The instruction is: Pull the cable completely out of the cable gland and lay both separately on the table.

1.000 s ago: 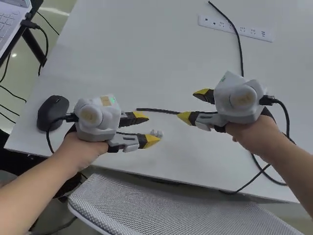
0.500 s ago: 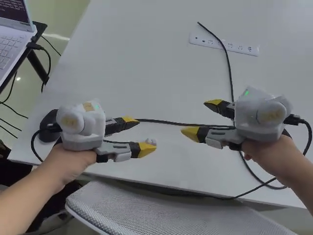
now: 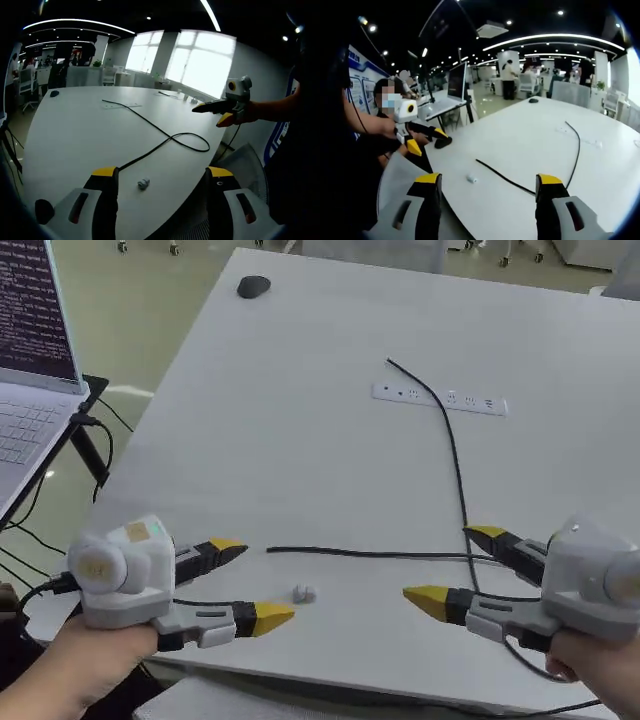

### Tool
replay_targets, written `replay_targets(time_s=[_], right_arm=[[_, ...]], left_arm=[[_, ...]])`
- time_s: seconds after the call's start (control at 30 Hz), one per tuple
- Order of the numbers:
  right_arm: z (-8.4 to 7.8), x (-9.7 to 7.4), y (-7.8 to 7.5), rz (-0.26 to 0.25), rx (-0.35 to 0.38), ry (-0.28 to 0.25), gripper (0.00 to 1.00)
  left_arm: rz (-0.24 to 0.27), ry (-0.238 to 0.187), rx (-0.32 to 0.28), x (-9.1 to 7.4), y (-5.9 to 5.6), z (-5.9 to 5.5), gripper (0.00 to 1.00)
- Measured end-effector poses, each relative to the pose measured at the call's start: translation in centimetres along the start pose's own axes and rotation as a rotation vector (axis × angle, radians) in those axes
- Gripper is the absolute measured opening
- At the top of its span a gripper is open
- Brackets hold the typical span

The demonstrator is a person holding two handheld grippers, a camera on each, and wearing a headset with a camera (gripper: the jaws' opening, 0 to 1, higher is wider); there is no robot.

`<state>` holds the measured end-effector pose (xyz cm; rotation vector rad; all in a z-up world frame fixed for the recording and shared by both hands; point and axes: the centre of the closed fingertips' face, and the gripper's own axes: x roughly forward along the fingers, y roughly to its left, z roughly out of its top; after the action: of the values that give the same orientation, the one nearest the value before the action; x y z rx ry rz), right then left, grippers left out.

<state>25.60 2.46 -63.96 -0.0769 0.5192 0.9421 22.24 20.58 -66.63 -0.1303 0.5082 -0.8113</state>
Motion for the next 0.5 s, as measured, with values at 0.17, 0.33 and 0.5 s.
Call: replay_targets(time_s=[0.17, 0.33, 0.5], right_arm=[[-1.9, -1.0, 0.5, 0.002, 0.041, 0.016, 0.85], [-4.1, -1.5, 0.8, 0.013, 0.083, 0.043, 0.92], [-6.4, -2.0, 0.7, 0.018, 0.125, 0.095, 0.95]], left_arm=[[0.021, 0.019, -0.015, -0.8, -0.2, -0.6, 0.79], [0.036, 0.03, -0.042, -1.4, -0.2, -1.2, 0.83], [0.059, 0.079, -0.066, -2.0, 0.2, -2.4, 0.91]])
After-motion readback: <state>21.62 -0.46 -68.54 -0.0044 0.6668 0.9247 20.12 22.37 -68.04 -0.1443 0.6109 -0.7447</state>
